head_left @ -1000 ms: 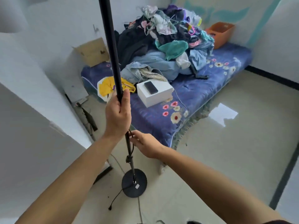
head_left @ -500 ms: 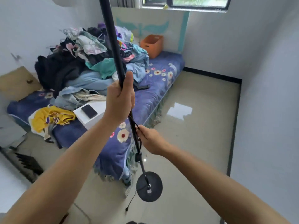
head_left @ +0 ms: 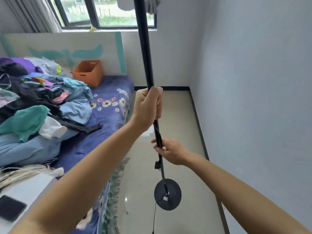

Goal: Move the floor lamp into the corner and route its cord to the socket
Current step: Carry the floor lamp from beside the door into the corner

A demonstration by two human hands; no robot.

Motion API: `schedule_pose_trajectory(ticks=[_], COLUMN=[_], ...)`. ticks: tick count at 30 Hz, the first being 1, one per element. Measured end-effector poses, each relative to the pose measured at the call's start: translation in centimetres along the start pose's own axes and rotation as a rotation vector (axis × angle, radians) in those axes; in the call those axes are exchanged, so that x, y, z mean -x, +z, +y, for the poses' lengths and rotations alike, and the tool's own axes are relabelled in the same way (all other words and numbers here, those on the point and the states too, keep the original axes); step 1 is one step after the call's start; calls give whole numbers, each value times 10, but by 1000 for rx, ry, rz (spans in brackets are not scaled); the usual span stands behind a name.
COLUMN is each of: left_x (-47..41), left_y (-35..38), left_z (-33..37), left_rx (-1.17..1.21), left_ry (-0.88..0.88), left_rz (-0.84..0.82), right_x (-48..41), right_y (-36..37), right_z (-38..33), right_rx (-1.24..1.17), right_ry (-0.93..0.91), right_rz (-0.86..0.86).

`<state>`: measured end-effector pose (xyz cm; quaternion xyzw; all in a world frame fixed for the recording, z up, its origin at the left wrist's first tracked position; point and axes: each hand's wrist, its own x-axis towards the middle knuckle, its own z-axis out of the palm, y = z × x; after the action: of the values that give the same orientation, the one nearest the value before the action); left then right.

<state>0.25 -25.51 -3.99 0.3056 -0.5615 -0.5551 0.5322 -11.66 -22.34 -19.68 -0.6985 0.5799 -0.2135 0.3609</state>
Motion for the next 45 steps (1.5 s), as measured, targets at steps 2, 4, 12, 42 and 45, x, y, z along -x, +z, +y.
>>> schedule_pose_trajectory(ticks=[2, 4, 12, 42, 45], left_x=[-38, -78, -234, -816, -881], left_y=[-9, -17, -8, -73, -77], left_z=[-13, -26, -80, -273, -284], left_rx=[30, 59, 5, -68, -56], left_ry=[-61, -102, -183, -325, -328], left_rz=[-61, -123, -270, -434, -486], right_x=[-33, -64, -190, -741, -794], right_y=[-11, -22, -83, -303, -330], right_z=[9, 17, 68, 215, 221], right_rx=[11, 2, -91, 44, -6], right_ry=[58, 106, 197, 334, 375], right_rz=[15, 25, 83, -18, 57])
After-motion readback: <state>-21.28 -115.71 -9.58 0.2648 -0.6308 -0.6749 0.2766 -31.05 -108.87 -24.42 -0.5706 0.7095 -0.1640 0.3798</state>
